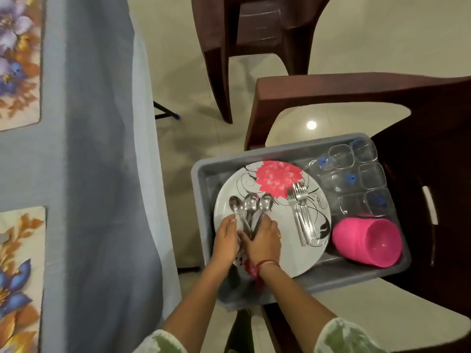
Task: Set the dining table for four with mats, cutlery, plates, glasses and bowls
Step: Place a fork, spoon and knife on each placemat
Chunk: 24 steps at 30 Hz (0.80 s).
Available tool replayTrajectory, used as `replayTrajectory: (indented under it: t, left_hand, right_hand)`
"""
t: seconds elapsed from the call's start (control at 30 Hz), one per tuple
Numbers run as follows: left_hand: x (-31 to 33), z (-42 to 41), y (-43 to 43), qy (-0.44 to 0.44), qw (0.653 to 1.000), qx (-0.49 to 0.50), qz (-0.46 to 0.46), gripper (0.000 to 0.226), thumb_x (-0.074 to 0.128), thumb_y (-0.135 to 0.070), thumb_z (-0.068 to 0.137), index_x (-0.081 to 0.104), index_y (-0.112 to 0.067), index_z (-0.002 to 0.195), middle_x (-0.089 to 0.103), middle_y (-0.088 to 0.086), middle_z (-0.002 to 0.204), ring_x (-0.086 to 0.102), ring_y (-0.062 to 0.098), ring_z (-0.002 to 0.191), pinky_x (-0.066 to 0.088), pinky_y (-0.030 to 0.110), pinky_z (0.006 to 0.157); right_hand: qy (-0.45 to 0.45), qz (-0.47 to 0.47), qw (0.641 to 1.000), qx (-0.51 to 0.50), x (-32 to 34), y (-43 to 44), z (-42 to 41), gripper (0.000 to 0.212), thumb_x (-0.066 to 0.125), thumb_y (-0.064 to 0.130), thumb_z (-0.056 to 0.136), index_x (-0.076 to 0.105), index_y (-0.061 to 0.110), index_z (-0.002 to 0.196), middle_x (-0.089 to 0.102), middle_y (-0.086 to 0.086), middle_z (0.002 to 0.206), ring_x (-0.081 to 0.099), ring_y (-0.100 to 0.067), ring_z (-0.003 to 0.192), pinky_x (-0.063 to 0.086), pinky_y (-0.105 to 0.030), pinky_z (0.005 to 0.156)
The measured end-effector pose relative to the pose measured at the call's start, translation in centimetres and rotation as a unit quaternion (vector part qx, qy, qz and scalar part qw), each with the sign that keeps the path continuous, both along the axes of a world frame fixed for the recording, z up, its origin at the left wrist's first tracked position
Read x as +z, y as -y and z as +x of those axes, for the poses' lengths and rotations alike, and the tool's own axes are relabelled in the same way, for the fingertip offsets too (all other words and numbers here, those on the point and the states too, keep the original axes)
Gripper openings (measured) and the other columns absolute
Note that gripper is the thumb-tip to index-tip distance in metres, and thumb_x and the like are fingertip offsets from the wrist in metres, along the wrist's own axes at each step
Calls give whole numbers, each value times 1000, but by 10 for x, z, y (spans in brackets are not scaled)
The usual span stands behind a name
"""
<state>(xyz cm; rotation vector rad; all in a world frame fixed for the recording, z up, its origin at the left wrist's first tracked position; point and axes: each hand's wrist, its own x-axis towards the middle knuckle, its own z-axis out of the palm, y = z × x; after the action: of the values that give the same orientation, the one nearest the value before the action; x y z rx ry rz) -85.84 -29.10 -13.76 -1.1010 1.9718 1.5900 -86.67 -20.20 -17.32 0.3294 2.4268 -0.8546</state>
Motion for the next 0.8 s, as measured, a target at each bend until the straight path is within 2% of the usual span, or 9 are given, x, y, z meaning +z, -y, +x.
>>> replayTrajectory:
  t: [0.13, 0.23, 0.3, 0.37, 0.47, 0.53, 0.6, 0.7, 0.8]
  left_hand:
    - [-1, -2, 20, -11, 996, 87, 16, 22, 40, -26, 101, 51, -23, 119, 56, -10, 110, 50, 10, 108, 37, 10, 73]
    - [1, 0, 21, 7, 998, 53, 27, 17, 39, -29, 101, 49, -23, 114, 56, -8, 105, 53, 4, 95, 37, 9, 71]
    - [1, -1, 19, 25, 999, 36, 29, 20, 40, -28, 101, 50, -20, 117, 56, -6, 106, 52, 4, 90, 38, 14, 73]
    - [-3, -1, 19, 52, 998, 26, 36, 30, 43, -27, 100, 47, -17, 128, 53, -2, 115, 51, 11, 99, 38, 20, 82]
    - [-6, -1, 17, 85, 995, 25, 55, 32, 42, -27, 99, 44, -18, 130, 54, 0, 112, 53, 14, 100, 42, 21, 72]
    - [-4, -3, 14, 85, 993, 33, 73, 24, 40, -26, 100, 48, -17, 120, 57, 1, 106, 56, 11, 92, 44, 17, 65]
    - [3, -5, 12, 74, 992, 31, 101, 24, 38, -28, 100, 54, -14, 110, 62, 3, 102, 59, 9, 87, 46, 16, 63]
    - [23, -6, 5, 48, 989, 31, 139, 32, 38, -37, 101, 59, -17, 113, 67, -2, 103, 64, 7, 93, 48, 19, 71]
    - [56, -5, 1, 9, 988, 31, 151, 26, 46, -37, 97, 60, -15, 103, 71, -1, 101, 67, 13, 90, 50, 26, 75]
  right_hand:
    - [1, 34, 999, -31, -3, 34, -1, 56, 58, 17, 84, 35, 7, 135, 52, -12, 121, 55, -29, 106, 45, -36, 89]
    - [-14, 58, 998, -20, -7, 43, -3, 36, 48, 3, 81, 47, 3, 117, 56, -15, 108, 59, -33, 91, 47, -40, 78]
    - [-25, 77, 997, 0, -9, 43, -7, 25, 49, 2, 80, 50, 0, 105, 57, -17, 100, 61, -36, 83, 46, -40, 70]
    - [-37, 85, 995, 24, -10, 40, -11, 18, 50, 6, 83, 52, -2, 100, 58, -19, 96, 63, -38, 80, 46, -39, 66]
    - [-2, 123, 988, 95, -7, 35, -18, 24, 40, 20, 94, 50, 4, 109, 55, -12, 105, 59, -30, 95, 45, -36, 78]
    - [39, 42, 997, 50, 0, 30, -19, 23, 36, 21, 96, 49, 5, 108, 56, -10, 101, 57, -29, 93, 42, -34, 78]
    - [71, -112, 990, -47, 13, 25, -15, 19, 34, 17, 97, 50, 5, 99, 58, -8, 87, 57, -27, 83, 44, -32, 70]
    - [103, -272, 946, -143, 47, 18, -4, 28, 33, 15, 98, 52, 11, 79, 58, 6, 63, 56, -13, 62, 41, -18, 52]
    - [176, -365, 895, -184, 90, 7, 1, 38, 30, 23, 100, 38, 16, 63, 34, 9, 41, 29, -8, 37, 22, -18, 37]
